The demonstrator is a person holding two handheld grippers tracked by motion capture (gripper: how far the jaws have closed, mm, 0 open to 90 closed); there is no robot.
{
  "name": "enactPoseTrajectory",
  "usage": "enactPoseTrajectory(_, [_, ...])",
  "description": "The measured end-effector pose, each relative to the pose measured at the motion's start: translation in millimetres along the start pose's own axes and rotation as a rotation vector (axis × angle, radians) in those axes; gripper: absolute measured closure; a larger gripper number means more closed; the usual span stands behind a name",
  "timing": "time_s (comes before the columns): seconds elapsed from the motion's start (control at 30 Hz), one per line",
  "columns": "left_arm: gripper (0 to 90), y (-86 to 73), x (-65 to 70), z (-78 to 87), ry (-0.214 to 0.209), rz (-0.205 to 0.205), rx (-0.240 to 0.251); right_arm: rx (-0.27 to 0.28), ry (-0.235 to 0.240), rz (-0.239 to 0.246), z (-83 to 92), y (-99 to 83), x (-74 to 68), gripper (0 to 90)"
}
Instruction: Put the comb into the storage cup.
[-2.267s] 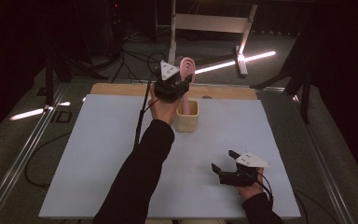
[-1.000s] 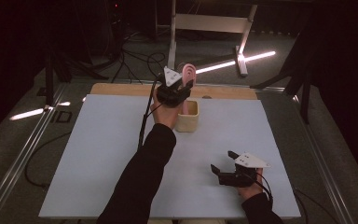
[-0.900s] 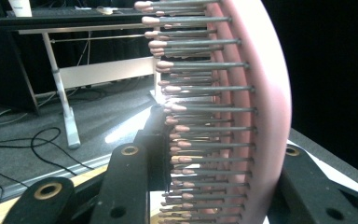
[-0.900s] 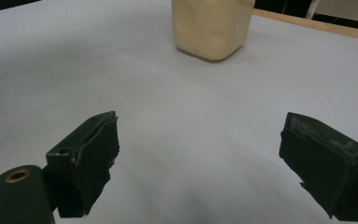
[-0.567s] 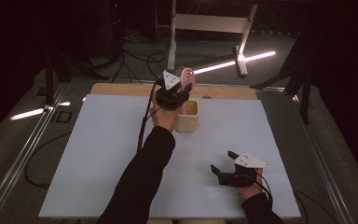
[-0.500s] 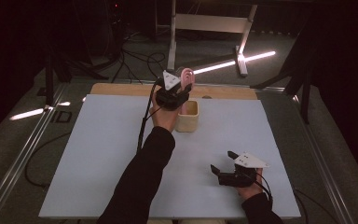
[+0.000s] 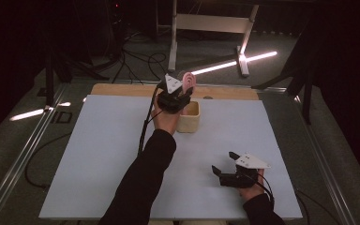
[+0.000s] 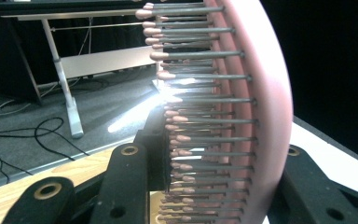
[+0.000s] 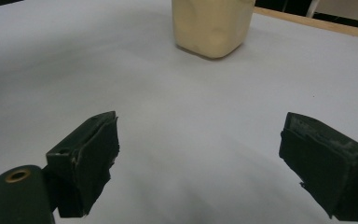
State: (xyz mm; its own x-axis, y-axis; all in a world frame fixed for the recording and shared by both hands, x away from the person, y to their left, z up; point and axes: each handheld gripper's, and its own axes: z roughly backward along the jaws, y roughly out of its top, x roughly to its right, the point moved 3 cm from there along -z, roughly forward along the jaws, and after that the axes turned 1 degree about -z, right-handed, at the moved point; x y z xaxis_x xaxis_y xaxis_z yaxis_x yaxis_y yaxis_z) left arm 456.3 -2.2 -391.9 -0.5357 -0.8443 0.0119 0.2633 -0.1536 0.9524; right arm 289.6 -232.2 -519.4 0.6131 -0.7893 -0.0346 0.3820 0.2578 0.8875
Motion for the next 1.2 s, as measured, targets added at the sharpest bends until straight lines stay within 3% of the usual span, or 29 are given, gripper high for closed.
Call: enactPoseTrajectory(1.2, [63.9,-10.6,8.3,-6.1,-0.003,-0.037,-0.026,-0.002,0.001,-0.003,-0.3,-0.5,0.4,11.4])
